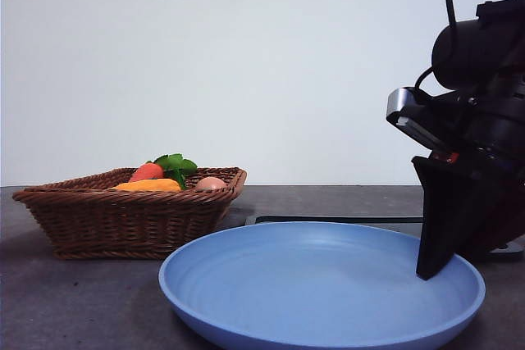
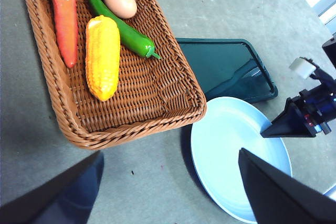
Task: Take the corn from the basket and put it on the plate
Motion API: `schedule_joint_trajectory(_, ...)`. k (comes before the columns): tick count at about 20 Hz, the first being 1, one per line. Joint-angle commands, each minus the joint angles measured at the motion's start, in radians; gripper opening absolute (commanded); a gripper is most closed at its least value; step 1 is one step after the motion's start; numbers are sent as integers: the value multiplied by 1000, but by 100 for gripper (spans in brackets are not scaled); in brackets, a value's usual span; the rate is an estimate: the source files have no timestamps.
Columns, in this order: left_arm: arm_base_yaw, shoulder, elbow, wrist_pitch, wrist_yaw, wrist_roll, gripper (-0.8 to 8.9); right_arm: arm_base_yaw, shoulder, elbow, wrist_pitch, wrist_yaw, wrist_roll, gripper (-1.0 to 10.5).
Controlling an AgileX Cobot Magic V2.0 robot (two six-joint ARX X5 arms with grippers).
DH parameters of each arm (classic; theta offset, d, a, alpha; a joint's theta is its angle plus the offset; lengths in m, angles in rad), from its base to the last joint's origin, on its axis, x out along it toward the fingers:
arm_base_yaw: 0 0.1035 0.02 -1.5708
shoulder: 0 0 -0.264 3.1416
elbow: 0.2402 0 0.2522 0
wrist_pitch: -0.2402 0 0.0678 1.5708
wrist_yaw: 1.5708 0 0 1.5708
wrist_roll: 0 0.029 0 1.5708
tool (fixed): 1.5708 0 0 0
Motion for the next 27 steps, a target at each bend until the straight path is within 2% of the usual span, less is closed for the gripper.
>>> schedule_joint_trajectory(1, -3, 14, 15, 11, 8, -8, 417, 4, 16, 14, -2, 13, -5, 2)
schedule_joint_trajectory(7, -23, 106, 79, 25, -18, -2, 416, 1, -92, 27, -48, 13, 11, 2)
schedule_joint_trajectory(12, -137, 284, 180, 78, -163, 28, 416, -18, -282, 83, -188, 14, 9, 2)
schedule_joint_trajectory(16, -254, 492, 279, 109, -360, 58, 416, -37, -435, 148, -259, 14, 11, 2)
schedule_joint_trajectory(18, -292, 608, 342, 108, -452, 69, 416, -47, -491, 186, -293, 39, 15, 2)
schedule_joint_trajectory(22, -350, 835, 476, 92, -574, 91, 416, -57, -570, 252, -355, 85, 16, 2)
schedule_joint_trajectory(27, -378, 1072, 580, 102, -625, 117, 415, -58, -622, 265, -367, 90, 21, 2)
